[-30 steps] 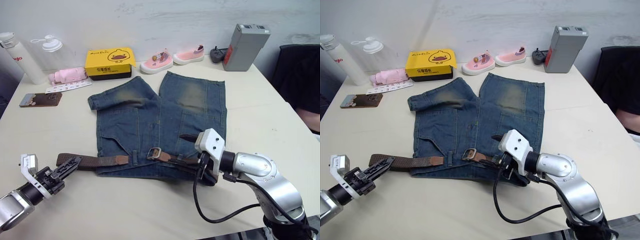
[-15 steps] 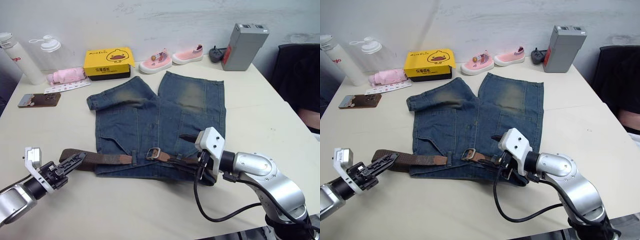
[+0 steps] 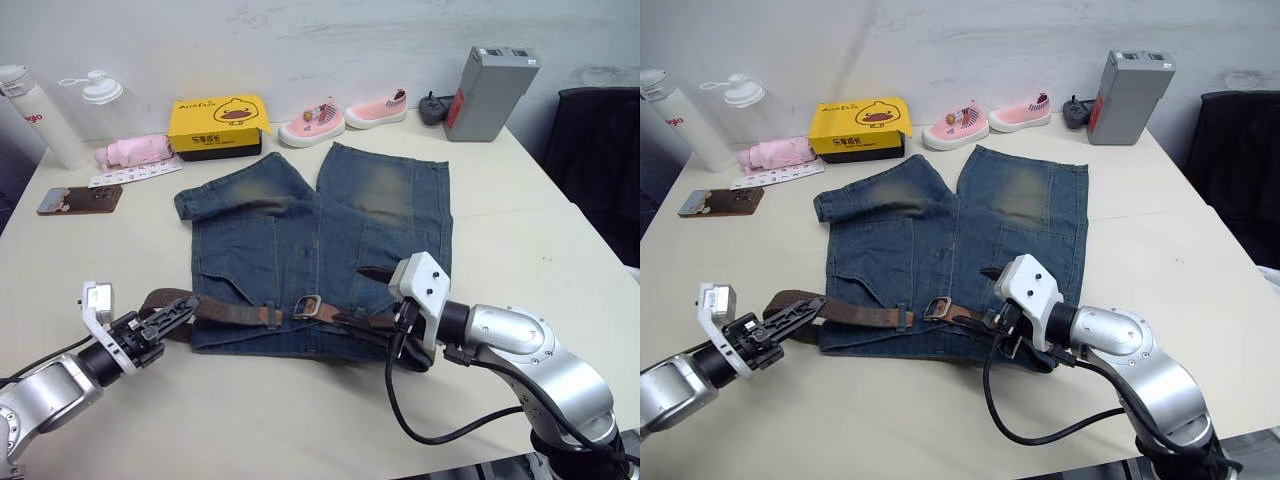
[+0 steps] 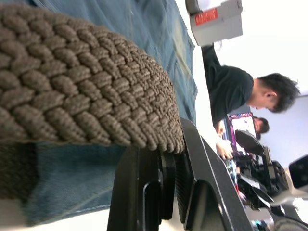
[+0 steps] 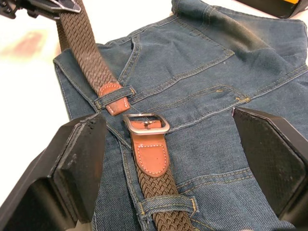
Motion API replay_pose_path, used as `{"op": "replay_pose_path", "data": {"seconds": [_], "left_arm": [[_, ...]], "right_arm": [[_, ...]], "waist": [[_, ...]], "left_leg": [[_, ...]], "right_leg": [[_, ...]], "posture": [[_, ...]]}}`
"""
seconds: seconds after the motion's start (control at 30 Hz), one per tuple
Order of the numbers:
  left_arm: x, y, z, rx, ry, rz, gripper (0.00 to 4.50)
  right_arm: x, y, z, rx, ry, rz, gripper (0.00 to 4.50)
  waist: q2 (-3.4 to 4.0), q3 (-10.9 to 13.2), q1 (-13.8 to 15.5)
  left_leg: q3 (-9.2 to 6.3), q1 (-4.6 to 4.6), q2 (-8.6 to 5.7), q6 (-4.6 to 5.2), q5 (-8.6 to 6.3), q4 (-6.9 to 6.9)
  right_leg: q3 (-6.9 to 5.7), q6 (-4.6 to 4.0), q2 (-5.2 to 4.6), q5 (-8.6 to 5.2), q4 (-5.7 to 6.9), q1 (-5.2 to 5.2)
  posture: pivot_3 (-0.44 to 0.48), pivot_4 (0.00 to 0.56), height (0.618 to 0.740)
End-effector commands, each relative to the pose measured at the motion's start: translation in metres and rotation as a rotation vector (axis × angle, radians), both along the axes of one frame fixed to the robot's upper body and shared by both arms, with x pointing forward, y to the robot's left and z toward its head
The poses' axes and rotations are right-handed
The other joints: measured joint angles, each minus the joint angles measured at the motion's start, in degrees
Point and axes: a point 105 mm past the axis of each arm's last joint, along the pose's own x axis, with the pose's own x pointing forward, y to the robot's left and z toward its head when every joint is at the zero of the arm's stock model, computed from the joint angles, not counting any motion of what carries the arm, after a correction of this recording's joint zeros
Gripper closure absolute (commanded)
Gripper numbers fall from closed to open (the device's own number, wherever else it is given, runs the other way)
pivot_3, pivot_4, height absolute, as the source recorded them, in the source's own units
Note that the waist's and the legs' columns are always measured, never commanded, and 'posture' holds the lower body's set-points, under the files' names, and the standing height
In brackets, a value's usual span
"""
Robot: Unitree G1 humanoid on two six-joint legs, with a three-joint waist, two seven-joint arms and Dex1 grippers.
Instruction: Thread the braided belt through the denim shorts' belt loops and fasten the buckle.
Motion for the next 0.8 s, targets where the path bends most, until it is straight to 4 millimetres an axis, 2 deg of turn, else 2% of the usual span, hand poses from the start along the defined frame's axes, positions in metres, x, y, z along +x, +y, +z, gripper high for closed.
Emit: {"op": "replay_pose_path", "data": {"seconds": [0.03, 0.17, 0.3, 0.47, 0.6, 0.8], "left_arm": [[0.001, -0.018, -0.007, 0.062, -0.013, -0.087, 4.50], [0.015, -0.028, -0.017, 0.121, -0.025, -0.119, 4.50], [0.025, -0.030, -0.014, 0.139, -0.056, -0.139, 4.50], [0.030, -0.029, -0.018, 0.183, -0.060, -0.156, 4.50], [0.029, -0.031, -0.019, 0.195, -0.063, -0.171, 4.50], [0.028, -0.036, -0.018, 0.186, -0.071, -0.177, 4.50]], "right_arm": [[-0.008, 0.007, 0.008, -0.008, -0.044, 0.037, 0.05], [-0.006, 0.007, 0.005, -0.054, -0.072, 0.042, 0.05], [-0.003, 0.011, 0.002, -0.119, -0.146, 0.056, 0.05], [0.004, 0.024, -0.004, -0.229, -0.296, 0.095, 0.05], [0.017, 0.043, -0.006, -0.278, -0.430, 0.117, 0.05], [0.020, 0.059, -0.015, -0.307, -0.474, 0.167, 0.05]], "waist": [[0.01, 0.01, 0.07], [-0.01, 0.00, 0.12], [-0.02, 0.01, -0.05], [-0.03, 0.02, -0.14], [-0.11, 0.06, -0.04], [-0.14, 0.05, 0.01]], "left_leg": [[0.01, 0.00, -0.01, 0.00, 0.00, 0.01], [0.03, -0.01, -0.08, 0.00, 0.00, 0.01], [0.03, 0.00, -0.29, -0.01, 0.01, 0.00], [0.11, 0.03, -0.29, -0.05, 0.05, -0.02], [0.10, 0.02, -0.33, -0.08, 0.11, 0.03], [0.02, -0.01, -0.37, -0.10, 0.19, 0.02]], "right_leg": [[-0.02, 0.00, 0.02, 0.00, 0.00, 0.00], [-0.07, 0.00, 0.05, 0.00, -0.01, 0.00], [-0.06, 0.01, 0.07, 0.01, 0.02, -0.01], [-0.06, 0.04, 0.09, 0.01, 0.06, -0.02], [-0.05, 0.10, 0.06, 0.03, 0.07, -0.01], [-0.07, 0.16, 0.04, 0.04, 0.30, 0.01]], "posture": [[0.000, 0.150, 0.706], [0.000, 0.150, 0.706], [0.000, 0.150, 0.706], [0.000, 0.150, 0.706], [0.000, 0.150, 0.706], [0.000, 0.150, 0.706]]}}
